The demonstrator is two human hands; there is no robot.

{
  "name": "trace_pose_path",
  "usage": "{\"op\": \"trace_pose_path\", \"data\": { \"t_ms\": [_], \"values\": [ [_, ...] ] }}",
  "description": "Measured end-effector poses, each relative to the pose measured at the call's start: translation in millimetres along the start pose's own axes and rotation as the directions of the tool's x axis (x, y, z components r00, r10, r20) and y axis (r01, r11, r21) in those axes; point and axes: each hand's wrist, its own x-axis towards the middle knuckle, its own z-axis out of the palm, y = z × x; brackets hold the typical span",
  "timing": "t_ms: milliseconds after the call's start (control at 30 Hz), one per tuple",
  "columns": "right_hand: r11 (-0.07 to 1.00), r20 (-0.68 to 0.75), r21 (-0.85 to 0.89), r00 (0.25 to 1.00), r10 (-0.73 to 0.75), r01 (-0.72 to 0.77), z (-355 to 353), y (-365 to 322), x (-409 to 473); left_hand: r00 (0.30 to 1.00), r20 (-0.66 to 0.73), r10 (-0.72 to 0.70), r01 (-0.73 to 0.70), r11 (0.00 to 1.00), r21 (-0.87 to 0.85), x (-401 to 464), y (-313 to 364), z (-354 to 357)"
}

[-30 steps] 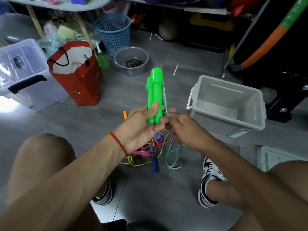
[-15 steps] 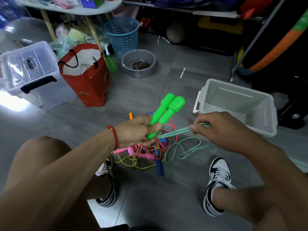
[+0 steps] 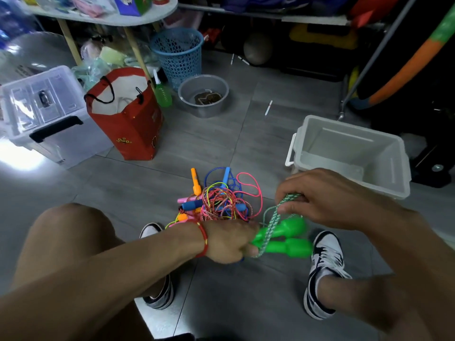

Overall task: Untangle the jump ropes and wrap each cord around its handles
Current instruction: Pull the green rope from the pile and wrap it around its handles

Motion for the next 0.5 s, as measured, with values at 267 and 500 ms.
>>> {"op": "trace_pose_path", "data": {
  "t_ms": [267,500],
  "values": [
    [0.879,0.133,0.470,0.991,0.017,-0.079,-1.1,10.3,4.3,0.996,-0.061,0.066,-0.058,0.990,0.127,-13.8,9.2,-1.9],
    [0.995,0.131,-0.062,0.988,0.082,-0.074,1.5,-13.1,6.0,0.980,0.024,-0.197,0.198,0.980,-0.017,2.2,-15.9,1.5]
  ]
}}
